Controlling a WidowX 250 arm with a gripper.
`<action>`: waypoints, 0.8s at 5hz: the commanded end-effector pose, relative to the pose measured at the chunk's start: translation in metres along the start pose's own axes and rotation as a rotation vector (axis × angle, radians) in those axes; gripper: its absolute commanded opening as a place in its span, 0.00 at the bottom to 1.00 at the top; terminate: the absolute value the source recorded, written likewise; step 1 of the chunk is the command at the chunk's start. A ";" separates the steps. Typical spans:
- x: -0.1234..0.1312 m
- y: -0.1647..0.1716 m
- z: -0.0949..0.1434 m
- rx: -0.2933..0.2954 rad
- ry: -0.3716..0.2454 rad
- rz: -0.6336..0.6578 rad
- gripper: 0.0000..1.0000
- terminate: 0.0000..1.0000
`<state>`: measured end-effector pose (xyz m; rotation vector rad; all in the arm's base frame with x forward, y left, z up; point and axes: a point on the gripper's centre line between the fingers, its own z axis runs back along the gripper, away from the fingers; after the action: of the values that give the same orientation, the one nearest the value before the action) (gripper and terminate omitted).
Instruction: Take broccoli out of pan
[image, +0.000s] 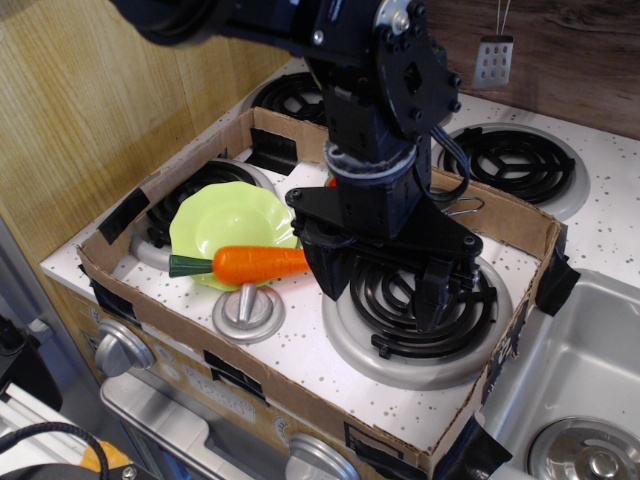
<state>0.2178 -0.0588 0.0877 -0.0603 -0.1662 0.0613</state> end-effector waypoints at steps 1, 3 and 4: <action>0.000 0.000 0.000 0.000 0.000 0.000 1.00 0.00; 0.029 0.004 0.026 -0.006 0.007 0.354 1.00 0.00; 0.050 0.012 0.032 0.015 0.020 0.564 1.00 0.00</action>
<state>0.2573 -0.0421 0.1164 -0.0646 -0.0776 0.6446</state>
